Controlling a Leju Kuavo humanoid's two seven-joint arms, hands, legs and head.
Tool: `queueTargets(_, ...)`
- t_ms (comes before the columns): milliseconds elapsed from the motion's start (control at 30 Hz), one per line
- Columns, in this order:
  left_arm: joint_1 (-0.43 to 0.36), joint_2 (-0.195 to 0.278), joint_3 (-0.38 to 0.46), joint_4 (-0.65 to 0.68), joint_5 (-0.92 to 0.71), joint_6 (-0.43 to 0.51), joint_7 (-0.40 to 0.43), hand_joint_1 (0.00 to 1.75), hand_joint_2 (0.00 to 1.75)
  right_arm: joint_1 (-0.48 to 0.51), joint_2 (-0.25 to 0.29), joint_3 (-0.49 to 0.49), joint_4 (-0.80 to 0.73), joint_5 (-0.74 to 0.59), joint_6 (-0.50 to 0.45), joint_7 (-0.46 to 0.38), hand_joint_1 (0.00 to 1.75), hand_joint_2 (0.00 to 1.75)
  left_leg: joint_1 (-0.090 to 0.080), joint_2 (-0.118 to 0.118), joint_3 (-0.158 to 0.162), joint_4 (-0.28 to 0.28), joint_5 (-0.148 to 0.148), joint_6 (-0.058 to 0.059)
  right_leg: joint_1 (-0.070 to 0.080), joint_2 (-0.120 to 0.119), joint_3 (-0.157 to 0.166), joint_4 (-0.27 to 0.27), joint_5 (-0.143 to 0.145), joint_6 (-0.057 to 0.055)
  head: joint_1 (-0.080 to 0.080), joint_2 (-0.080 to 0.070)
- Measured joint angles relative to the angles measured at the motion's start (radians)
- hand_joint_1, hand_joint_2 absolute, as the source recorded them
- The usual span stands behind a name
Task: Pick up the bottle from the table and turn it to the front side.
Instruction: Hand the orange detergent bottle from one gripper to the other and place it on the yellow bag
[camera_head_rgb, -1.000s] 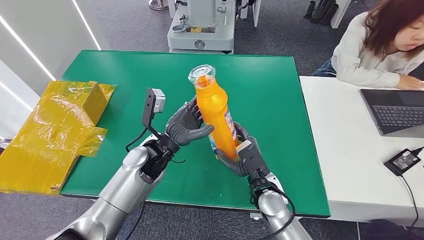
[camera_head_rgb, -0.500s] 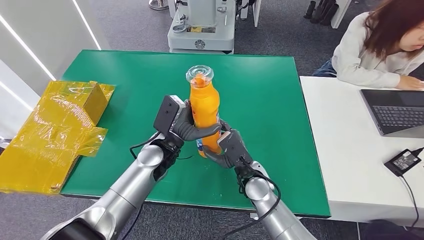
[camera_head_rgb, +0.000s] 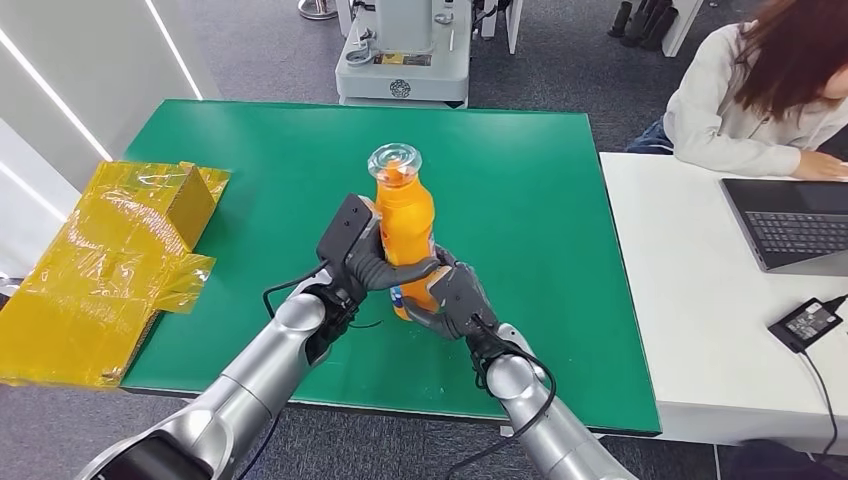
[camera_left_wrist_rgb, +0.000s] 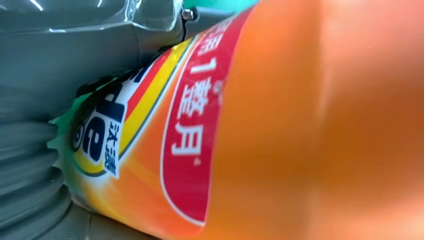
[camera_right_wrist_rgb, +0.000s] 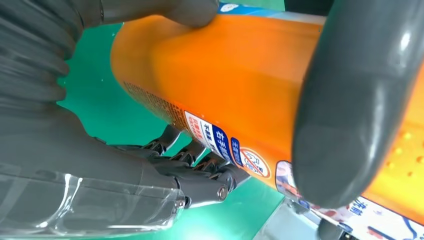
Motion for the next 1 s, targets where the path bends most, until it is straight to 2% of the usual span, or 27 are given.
queueTargets(200,0.000,0.007,0.034,0.000,0.055,-0.039,0.011,1.75,1.75,0.000,0.000,0.003,0.000,0.009,-0.015,0.000,1.75,1.75,0.000,0.000,0.000,0.000,0.000,0.000,0.000,0.000,0.000,0.000,0.000,0.000,0.000,0.000)
queueTargets(467,0.006,0.008,0.064,-0.011,0.067,-0.025,0.005,1.67,1.75,0.006,0.000,0.010,-0.010,0.023,-0.034,0.001,1.75,1.75,0.000,0.000,0.000,0.000,0.000,0.000,0.000,0.000,0.000,0.000,0.000,0.000,0.000,0.000)
queueTargets(500,0.008,0.009,0.069,-0.016,0.070,-0.023,0.003,1.69,1.75,0.007,0.000,0.010,-0.015,0.026,-0.036,0.003,1.69,1.75,0.000,0.000,0.000,0.000,0.000,0.000,0.000,0.000,0.000,0.000,0.000,0.000,0.000,0.000)
queueTargets(533,0.011,0.009,0.073,-0.021,0.072,-0.020,0.001,1.70,1.75,0.010,0.000,0.010,-0.021,0.029,-0.038,0.004,1.37,1.75,0.000,0.000,0.000,0.000,0.000,0.000,0.000,0.000,0.000,0.000,0.000,0.000,0.000,0.000)
queueTargets(600,0.018,0.009,0.082,-0.032,0.074,-0.015,-0.001,1.73,1.75,0.016,0.000,0.010,-0.032,0.033,-0.042,0.010,0.50,1.75,0.000,0.001,0.000,0.000,0.000,0.000,0.000,0.001,0.000,0.000,0.000,0.000,0.000,0.000)
queueTargets(633,0.022,0.009,0.087,-0.039,0.072,-0.009,-0.002,1.74,1.75,0.022,0.000,0.010,-0.038,0.036,-0.044,0.013,0.11,1.75,0.000,0.001,0.000,0.000,0.000,0.000,0.000,0.001,0.000,0.000,0.000,0.000,0.000,0.000)
queueTargets(667,0.024,0.010,0.094,-0.046,0.066,0.003,-0.004,1.75,1.75,0.030,-0.001,0.010,-0.046,0.040,-0.045,0.015,0.00,1.75,0.000,0.001,0.000,0.000,0.000,0.000,0.000,0.000,0.000,0.000,0.000,0.000,0.000,0.000)
queueTargets(1000,0.021,0.038,0.163,-0.106,-0.046,0.103,-0.041,1.75,1.75,0.153,-0.024,0.010,-0.155,0.061,-0.035,0.045,0.00,1.75,0.000,0.001,0.000,0.000,0.000,0.000,0.000,0.001,-0.001,0.000,0.000,0.000,0.000,0.000)
